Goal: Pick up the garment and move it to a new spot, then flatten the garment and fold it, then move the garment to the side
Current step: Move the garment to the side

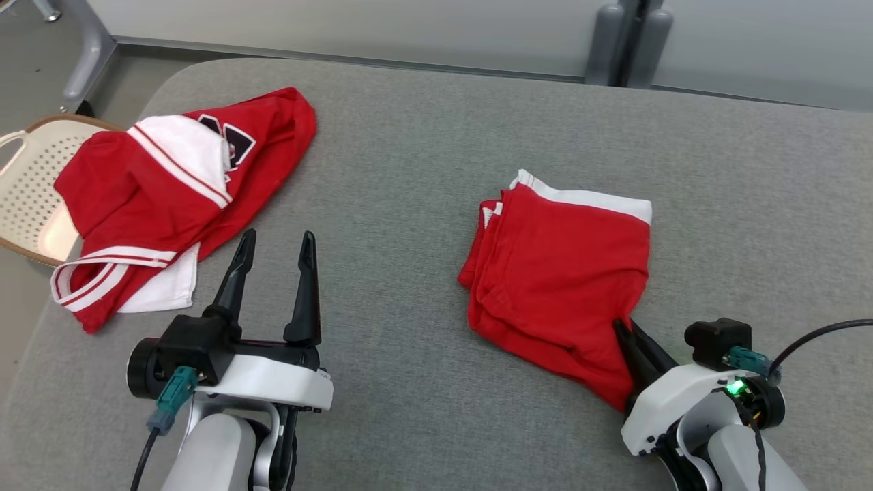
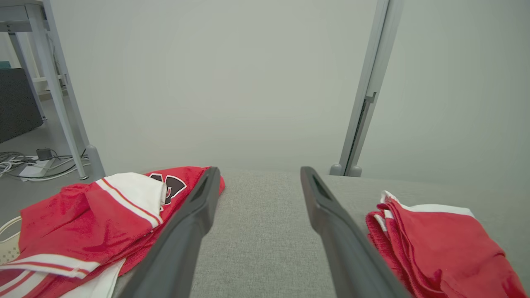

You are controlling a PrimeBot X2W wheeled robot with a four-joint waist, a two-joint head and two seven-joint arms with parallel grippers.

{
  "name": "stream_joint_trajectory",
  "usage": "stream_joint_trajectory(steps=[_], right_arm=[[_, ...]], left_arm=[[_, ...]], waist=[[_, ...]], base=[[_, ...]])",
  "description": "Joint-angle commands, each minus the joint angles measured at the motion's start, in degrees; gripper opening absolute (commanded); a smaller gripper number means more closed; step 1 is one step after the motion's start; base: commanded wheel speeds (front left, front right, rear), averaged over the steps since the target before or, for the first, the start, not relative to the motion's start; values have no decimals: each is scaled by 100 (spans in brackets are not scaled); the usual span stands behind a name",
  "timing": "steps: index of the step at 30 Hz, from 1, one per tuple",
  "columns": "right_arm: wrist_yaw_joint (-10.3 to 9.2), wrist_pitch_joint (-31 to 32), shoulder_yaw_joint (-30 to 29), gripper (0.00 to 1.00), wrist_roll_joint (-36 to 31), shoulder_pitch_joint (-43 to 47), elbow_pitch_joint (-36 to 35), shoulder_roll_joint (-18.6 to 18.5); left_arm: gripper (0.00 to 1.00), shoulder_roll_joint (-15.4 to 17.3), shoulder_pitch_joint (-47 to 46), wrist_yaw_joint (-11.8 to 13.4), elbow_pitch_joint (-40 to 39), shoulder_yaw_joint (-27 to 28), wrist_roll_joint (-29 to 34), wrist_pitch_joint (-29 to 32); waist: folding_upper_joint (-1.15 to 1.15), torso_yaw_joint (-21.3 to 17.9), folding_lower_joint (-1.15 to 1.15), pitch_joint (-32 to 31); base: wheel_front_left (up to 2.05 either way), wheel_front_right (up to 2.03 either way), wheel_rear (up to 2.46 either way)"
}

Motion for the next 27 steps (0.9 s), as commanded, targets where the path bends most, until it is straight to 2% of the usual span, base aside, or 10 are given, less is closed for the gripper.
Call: stream_joint_trajectory(steps=[1,7,17,23,27], right_arm=[[-9,20,21,0,27,53,113,-87],[-13,-167,498,0,148,-146,190,-273],[-12,-427,1086,0,375,-737,461,-821],[-10,-642,1336,0,483,-1510,712,-1232],[-11,-799,1394,0,624,-2211,1003,-1501]], left_arm=[[100,21,-70,-29,-26,22,45,-22],[100,107,-23,-28,-215,83,162,-23],[100,370,-301,-75,-651,4,334,147],[100,463,-594,-131,-1071,-151,462,413],[100,547,-864,-199,-1336,-257,544,623]], waist=[[0,-177,0,18],[0,-965,0,88],[0,-2377,0,473],[0,-2824,0,964],[0,-2962,0,1379]], base=[[0,0,0],[0,0,0],[0,0,0],[0,0,0],[0,0,0]])
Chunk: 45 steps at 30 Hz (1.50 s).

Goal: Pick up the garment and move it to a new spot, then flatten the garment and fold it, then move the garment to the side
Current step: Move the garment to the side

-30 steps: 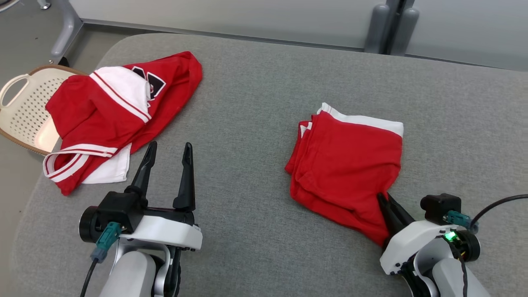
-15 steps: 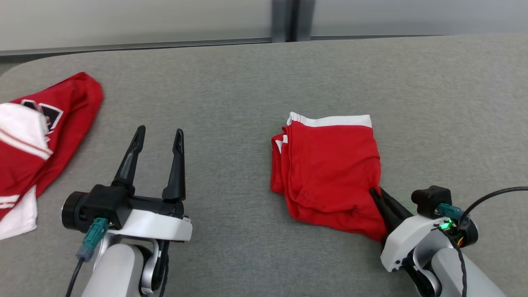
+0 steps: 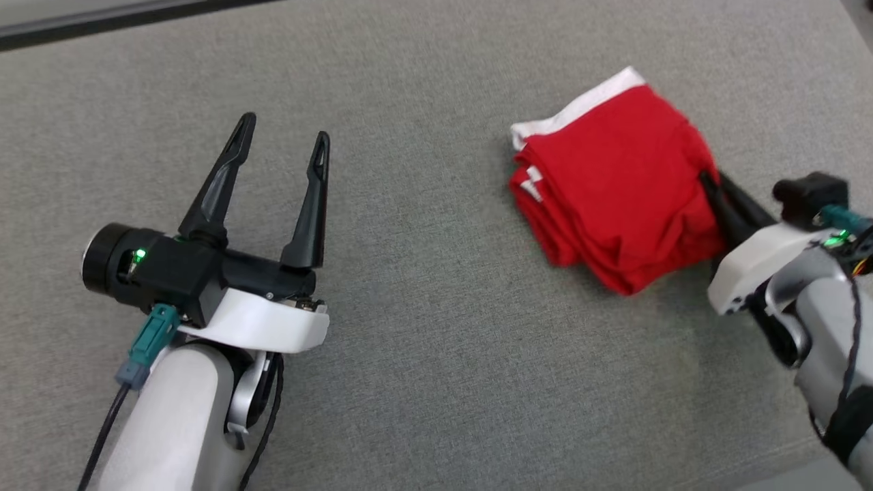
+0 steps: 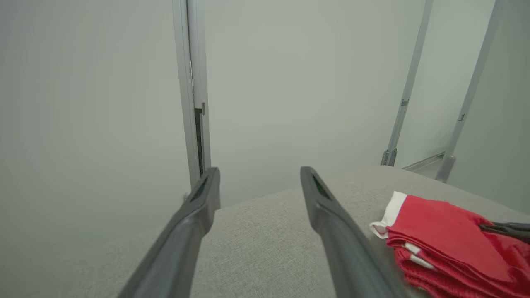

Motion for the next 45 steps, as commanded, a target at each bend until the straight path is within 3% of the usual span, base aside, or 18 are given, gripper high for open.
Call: stream_joint_trajectory(steps=[1,8,17,23,24,25,26,37,45], right_arm=[[-14,-111,-24,0,128,-376,164,-157],[-14,-370,-305,0,384,-1364,972,-918],[-13,-532,-954,0,600,-2135,1793,-1540],[-14,-562,-1181,0,629,-2538,2346,-1497],[-14,-567,-1230,13,652,-2581,2458,-1467],[-14,-591,-1261,46,633,-2611,2551,-1451],[-14,-606,-1281,100,627,-2628,2645,-1402],[-13,-763,-1674,100,633,-2197,2966,-1217],[-13,-758,-2426,100,443,-790,1402,-969]], left_arm=[[100,83,-227,-53,-144,-60,100,101],[100,212,-731,-171,-685,-257,314,433],[100,316,-1146,-231,-1078,-294,400,655],[100,396,-1385,-265,-1268,-350,498,747],[100,406,-1411,-268,-1270,-356,505,752],[100,410,-1426,-269,-1269,-364,502,742],[100,410,-1432,-267,-1260,-375,500,736],[100,421,-1025,-97,-804,-218,287,433],[100,375,-421,101,-404,-46,55,146]], waist=[[0,-278,0,559],[0,-260,0,1343],[0,-227,0,1993],[0,-211,0,2328],[0,-214,0,2346],[0,-215,0,2353],[0,-214,0,2353],[0,-332,0,1670],[0,-331,0,780]], base=[[0,0,0],[0,0,0],[0,0,0],[0,0,0],[0,0,0],[0,0,0],[0,0,0],[0,0,0],[0,0,0]])
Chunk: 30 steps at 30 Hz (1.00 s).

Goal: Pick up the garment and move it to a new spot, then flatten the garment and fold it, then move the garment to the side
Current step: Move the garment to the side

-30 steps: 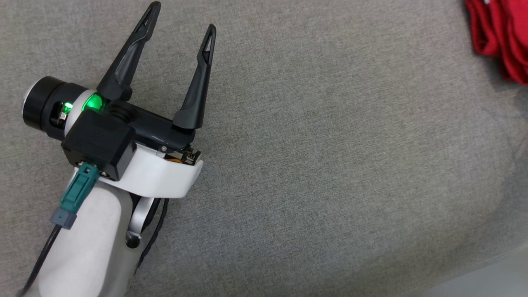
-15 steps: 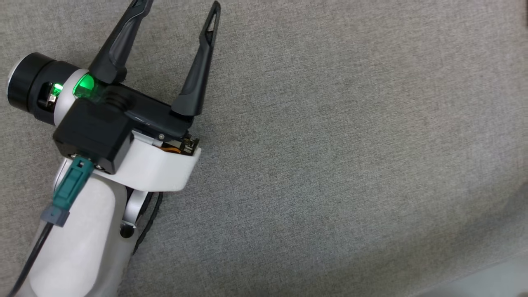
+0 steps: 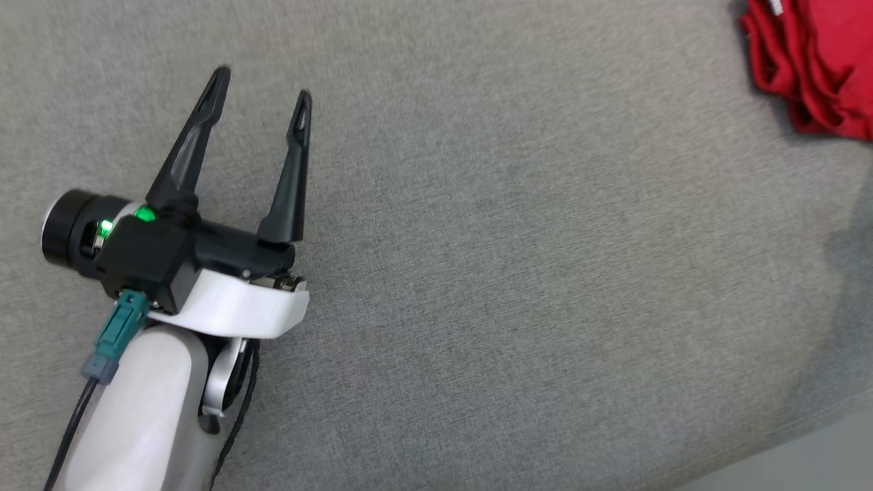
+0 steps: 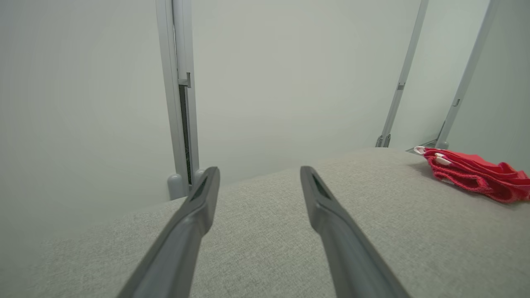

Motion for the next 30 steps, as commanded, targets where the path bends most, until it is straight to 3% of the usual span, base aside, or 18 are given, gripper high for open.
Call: stream_joint_trajectory(steps=[1,7,18,24,30], right_arm=[[-12,-23,-163,100,-129,339,-363,141],[-10,-17,-779,100,-684,1571,-1931,839],[-10,284,-802,100,-1501,2987,-4051,2013],[-8,757,-686,100,-1823,3455,-5045,2310],[-8,1095,-693,100,-1974,3887,-5561,2457]], left_arm=[[100,36,133,62,34,66,-51,-45],[100,-2,539,229,167,222,-215,-151],[100,-161,1015,395,452,330,-497,-335],[100,-222,1370,489,706,424,-637,-446],[100,-198,1773,585,893,566,-735,-570]], waist=[[0,-9,0,-381],[0,110,0,-878],[0,762,0,-1517],[0,1321,0,-1831],[0,1779,0,-2145]], base=[[0,0,0],[0,0,0],[0,0,0],[0,0,0],[0,0,0]])
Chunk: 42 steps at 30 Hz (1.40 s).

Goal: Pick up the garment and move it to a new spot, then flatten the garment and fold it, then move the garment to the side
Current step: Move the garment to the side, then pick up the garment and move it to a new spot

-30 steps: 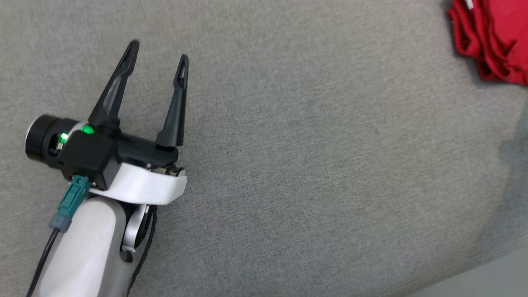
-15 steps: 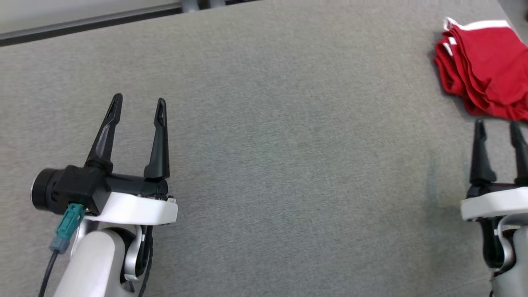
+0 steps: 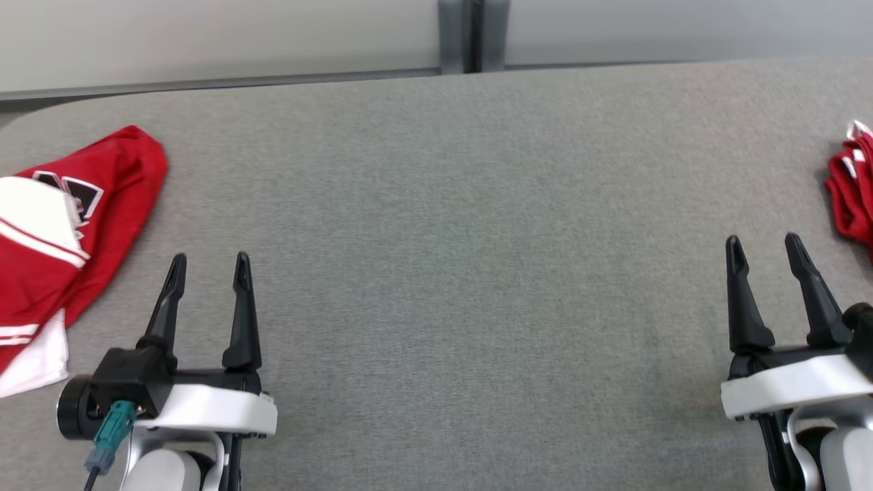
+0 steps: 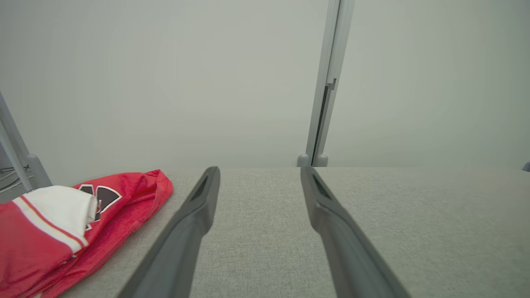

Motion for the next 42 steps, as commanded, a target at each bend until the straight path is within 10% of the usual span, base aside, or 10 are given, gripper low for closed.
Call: stream_joint_trajectory(steps=[1,42], right_arm=[[-2,47,-35,100,-44,127,-52,-6],[-2,679,-55,100,-171,1653,-695,253]], left_arm=[[100,24,86,42,13,37,-37,-33],[100,273,1015,-149,434,-331,-259,225]], waist=[[0,262,0,-260],[0,316,0,-1456]], base=[[0,0,0],[0,0,0]])
